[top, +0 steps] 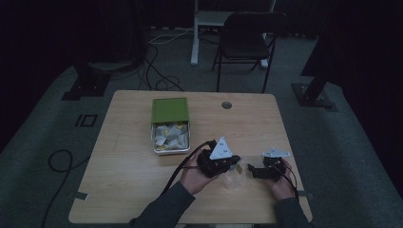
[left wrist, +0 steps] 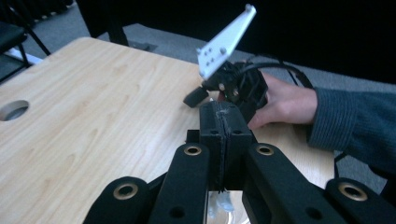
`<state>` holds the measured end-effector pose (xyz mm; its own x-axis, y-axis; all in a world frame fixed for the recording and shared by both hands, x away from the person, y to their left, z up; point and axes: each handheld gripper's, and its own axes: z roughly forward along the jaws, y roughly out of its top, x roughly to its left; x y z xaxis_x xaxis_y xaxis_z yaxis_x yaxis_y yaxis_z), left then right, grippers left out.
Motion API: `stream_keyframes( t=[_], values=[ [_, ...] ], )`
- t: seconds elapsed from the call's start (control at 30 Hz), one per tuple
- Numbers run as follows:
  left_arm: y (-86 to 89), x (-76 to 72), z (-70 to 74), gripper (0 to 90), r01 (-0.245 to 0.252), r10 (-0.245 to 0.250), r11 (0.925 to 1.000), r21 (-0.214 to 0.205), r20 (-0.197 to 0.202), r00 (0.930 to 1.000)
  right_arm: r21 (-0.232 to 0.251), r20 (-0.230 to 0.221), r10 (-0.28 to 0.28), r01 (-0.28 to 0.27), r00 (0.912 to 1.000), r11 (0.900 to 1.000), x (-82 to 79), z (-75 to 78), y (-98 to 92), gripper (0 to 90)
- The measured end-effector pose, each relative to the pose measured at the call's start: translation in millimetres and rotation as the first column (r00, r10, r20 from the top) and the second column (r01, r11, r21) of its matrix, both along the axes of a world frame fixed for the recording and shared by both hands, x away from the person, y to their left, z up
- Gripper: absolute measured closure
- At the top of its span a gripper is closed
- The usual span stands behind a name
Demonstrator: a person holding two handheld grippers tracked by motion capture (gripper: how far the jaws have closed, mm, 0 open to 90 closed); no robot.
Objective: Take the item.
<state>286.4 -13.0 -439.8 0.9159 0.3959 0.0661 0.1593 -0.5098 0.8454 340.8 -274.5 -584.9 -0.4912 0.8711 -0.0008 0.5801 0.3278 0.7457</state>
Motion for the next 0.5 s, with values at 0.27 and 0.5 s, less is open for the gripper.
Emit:
stream_keyframes(
  t=[0.27, 0.5],
  values=[
    [14.9, 3.8, 2.3, 68.4, -0.025, 0.025, 0.9996, -0.011, -0.002, 0.9997, -0.001, 0.000, 0.001, -0.001, 1.0000, 1.0000, -0.1, 0.0, -0.1, 12.5],
    [43.4, 11.0, 4.3, 65.9, -0.093, 0.093, 0.9948, -0.041, -0.013, 0.9956, -0.001, 0.000, 0.001, -0.001, 1.0000, 1.0000, -0.1, 0.0, -0.1, 12.5]
  ],
)
